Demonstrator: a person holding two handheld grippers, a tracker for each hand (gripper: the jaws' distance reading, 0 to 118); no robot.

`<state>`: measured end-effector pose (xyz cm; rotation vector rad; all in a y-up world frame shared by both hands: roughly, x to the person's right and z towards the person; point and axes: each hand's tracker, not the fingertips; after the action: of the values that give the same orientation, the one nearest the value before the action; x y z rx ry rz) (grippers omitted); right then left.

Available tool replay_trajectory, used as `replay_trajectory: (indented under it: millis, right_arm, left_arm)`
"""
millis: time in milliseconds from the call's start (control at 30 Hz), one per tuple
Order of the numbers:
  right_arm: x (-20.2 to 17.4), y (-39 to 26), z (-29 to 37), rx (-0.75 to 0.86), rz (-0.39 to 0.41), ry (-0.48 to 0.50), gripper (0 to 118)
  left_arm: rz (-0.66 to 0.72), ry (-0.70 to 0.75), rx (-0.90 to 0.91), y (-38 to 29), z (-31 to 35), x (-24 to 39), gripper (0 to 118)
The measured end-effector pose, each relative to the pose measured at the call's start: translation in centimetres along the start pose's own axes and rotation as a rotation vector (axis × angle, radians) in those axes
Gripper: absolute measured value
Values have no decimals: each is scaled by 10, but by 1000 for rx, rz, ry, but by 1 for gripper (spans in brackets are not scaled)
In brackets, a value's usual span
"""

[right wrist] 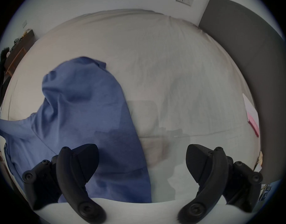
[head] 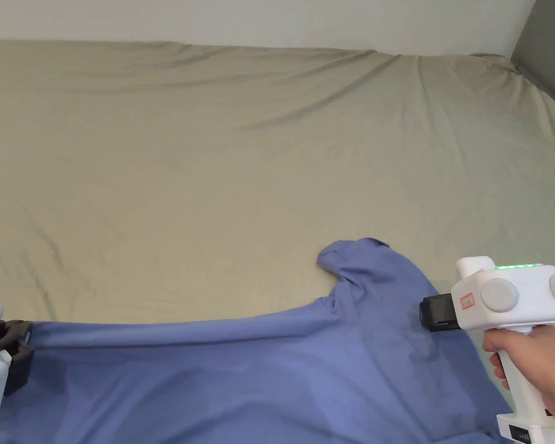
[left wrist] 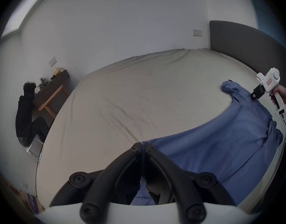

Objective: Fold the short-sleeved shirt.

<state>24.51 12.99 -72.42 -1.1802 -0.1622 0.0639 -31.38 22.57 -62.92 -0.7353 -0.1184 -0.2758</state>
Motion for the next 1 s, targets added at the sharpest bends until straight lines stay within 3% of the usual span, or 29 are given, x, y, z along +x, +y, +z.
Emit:
replay_trajectory:
  millis: [133,167,200,233,300,333,700,1000]
  right_arm:
    - [-14,-12,3,26,16,13,85]
    - [-16,-12,7,33,18,20,71]
    - [-16,-13,12,39,20,40,44]
    - [-19,-14,18,46,24,70,32]
    - [-28,-14,26,66,106,10,8]
    - [-32,-12,31,87,137,12,4]
    - [-4,-30,150,222,136,58,4]
    - [2,-102,230,242,161,94,4]
  left_arm:
    - [12,6,-32,-12,-5,2,0]
    - [13,10,-43,-14,-7,3,0]
    - [19,9,-48,-16,-7,4,0]
    - [25,7,-50,-18,-7,5,0]
    - [25,13,-53,-21,-9,6,0]
    - [28,13,-57,-21,-10,6,0]
    - [48,31,5,-4,35,-18,0]
    - [3,34,-32,-36,80,-33,0]
